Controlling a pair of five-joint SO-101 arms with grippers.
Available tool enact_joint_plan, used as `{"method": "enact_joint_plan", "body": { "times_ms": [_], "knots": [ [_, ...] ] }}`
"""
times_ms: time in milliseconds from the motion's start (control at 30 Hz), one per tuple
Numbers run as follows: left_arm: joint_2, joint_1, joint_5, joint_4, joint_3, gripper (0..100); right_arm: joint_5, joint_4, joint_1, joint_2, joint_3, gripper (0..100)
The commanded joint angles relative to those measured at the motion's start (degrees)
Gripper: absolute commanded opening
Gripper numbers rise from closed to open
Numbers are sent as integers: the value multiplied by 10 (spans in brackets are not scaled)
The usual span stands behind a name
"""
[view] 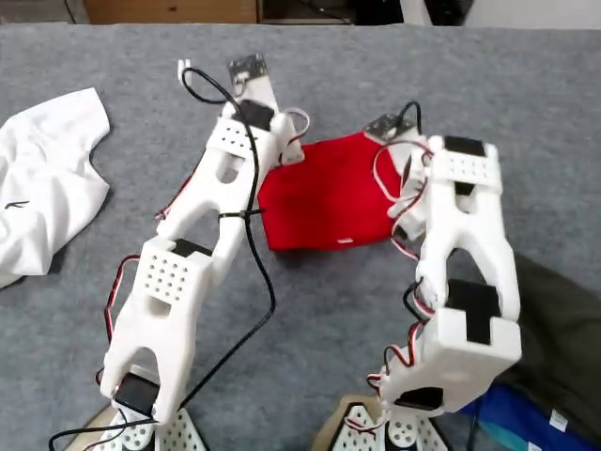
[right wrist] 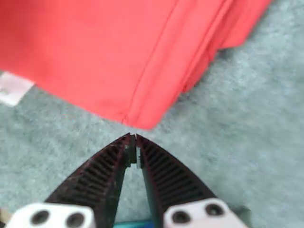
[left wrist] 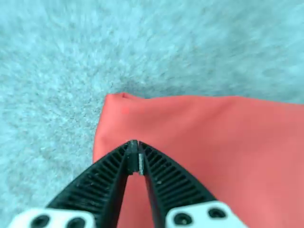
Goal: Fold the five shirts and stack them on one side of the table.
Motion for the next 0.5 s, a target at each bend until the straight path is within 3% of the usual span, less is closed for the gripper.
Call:
{"method": "enact_joint_plan", "body": {
  "times_ms": [0, 200, 467],
  "knots": [
    [-9, 4, -8, 90, -156, 19, -49, 63, 7, -79, -80, 9],
    [-3, 0, -87, 219, -307, 19, -210, 139, -1, -158, -100, 9],
    [-10, -85, -169, 219, -258, 19, -449, 115, -29, -162, -22, 9]
  ]
}}
